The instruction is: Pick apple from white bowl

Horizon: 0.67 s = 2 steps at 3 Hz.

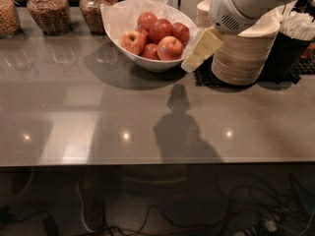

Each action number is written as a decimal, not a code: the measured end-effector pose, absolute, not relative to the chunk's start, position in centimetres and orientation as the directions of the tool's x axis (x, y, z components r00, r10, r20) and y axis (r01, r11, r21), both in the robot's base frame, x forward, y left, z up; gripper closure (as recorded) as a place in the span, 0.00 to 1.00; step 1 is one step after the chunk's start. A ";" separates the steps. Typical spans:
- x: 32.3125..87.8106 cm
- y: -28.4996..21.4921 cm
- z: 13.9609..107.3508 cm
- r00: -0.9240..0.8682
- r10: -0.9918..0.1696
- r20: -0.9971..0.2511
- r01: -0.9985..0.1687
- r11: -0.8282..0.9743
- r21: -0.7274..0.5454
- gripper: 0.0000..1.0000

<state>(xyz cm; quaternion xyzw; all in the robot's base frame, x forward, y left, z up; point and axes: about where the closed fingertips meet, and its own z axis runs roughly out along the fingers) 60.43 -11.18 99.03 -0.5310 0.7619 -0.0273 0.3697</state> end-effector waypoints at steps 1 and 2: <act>60.4 -11.2 99.0 -0.163 -0.829 -0.535 -0.789 0.435 -0.434 0.00; 61.1 -11.1 99.1 -0.165 -0.808 -0.566 -0.763 0.468 -0.446 0.00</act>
Offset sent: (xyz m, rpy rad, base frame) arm 0.0184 -0.0037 0.0003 0.0853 -0.0880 -0.0734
